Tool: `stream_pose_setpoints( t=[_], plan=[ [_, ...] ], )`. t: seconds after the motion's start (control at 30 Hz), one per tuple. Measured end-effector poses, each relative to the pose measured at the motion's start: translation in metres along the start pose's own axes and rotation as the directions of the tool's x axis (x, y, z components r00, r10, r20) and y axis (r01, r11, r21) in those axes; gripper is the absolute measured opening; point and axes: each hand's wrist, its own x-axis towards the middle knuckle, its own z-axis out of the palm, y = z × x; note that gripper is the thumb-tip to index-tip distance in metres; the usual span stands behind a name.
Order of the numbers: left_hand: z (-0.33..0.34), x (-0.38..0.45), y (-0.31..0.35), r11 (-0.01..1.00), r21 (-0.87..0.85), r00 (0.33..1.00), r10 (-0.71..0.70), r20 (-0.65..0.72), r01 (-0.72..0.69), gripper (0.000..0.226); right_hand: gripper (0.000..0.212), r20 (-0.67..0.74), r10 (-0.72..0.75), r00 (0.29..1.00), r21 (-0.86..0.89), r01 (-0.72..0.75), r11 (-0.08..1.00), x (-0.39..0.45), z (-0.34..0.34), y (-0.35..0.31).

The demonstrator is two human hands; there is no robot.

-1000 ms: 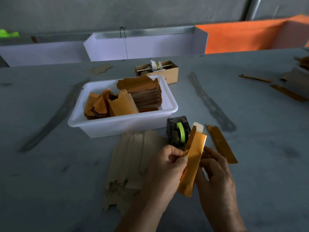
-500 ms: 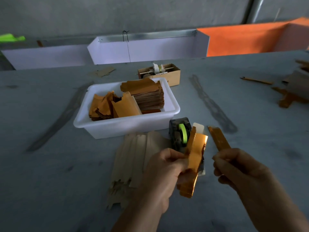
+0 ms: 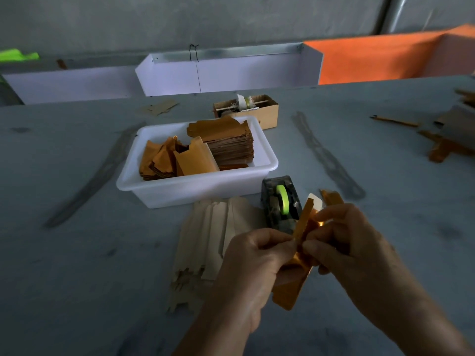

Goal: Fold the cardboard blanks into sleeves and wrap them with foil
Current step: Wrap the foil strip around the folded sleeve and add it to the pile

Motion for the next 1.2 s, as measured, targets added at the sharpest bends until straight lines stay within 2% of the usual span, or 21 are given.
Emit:
stream_pose_setpoints(
  t=[0.3,0.5,0.63,0.77,0.83,0.87,0.93,0.97,1.0,1.03,1.1,1.13,1.2],
  plan=[
    [-0.001,-0.002,0.006,0.999,0.001,0.996,-0.053,0.066,0.053,0.013,0.026,-0.021,0.018,1.000,-0.143,-0.020,0.989,0.002,0.001,-0.005],
    [0.003,-0.006,0.000,1.000,0.010,0.999,0.025,-0.027,-0.024,0.013,0.022,-0.039,-0.003,0.999,-0.342,-0.010,0.940,-0.001,0.005,-0.013],
    [0.013,-0.007,-0.008,0.988,0.079,0.977,0.144,-0.156,-0.133,0.017,0.025,-0.085,-0.019,0.996,-0.480,-0.024,0.877,-0.004,0.009,-0.025],
    [0.019,-0.011,-0.017,0.924,0.230,0.897,0.360,-0.257,-0.305,0.014,0.038,-0.159,-0.023,0.987,-0.594,-0.077,0.801,-0.006,0.009,-0.027],
    [0.017,-0.012,-0.018,0.911,0.222,0.871,0.402,-0.283,-0.349,0.011,0.045,-0.176,-0.023,0.984,-0.530,-0.075,0.844,-0.006,0.005,-0.020],
    [0.017,-0.012,-0.017,0.916,0.190,0.875,0.395,-0.281,-0.353,0.011,0.046,-0.149,0.005,0.989,-0.420,-0.068,0.905,-0.005,0.005,-0.015],
    [0.017,-0.011,-0.017,0.926,0.168,0.890,0.372,-0.265,-0.337,0.013,0.042,-0.049,0.130,0.990,-0.036,-0.131,0.991,-0.003,0.006,-0.007],
    [0.018,-0.010,-0.018,0.932,0.172,0.897,0.356,-0.263,-0.319,0.014,0.032,0.016,0.180,0.984,0.139,-0.180,0.974,-0.004,0.009,-0.004],
    [0.019,-0.008,-0.020,0.940,0.171,0.903,0.332,-0.272,-0.295,0.013,0.017,0.054,0.189,0.980,0.233,-0.197,0.952,-0.004,0.012,0.000],
    [0.019,-0.007,-0.021,0.953,0.149,0.915,0.296,-0.275,-0.263,0.012,0.002,0.053,0.191,0.980,0.258,-0.198,0.946,-0.004,0.014,0.004],
    [0.016,-0.004,-0.023,0.977,0.137,0.952,0.195,-0.236,-0.166,0.027,0.015,0.007,0.209,0.978,0.237,-0.205,0.950,-0.004,0.015,0.013],
    [0.014,-0.002,-0.023,0.975,0.184,0.968,0.158,-0.194,-0.123,0.030,0.017,-0.001,0.211,0.977,0.251,-0.204,0.946,-0.003,0.012,0.017],
    [0.007,-0.001,-0.019,0.921,0.373,0.966,0.191,-0.176,-0.114,0.016,0.011,-0.031,0.222,0.975,0.279,-0.205,0.938,0.004,0.001,0.023]
  ],
)
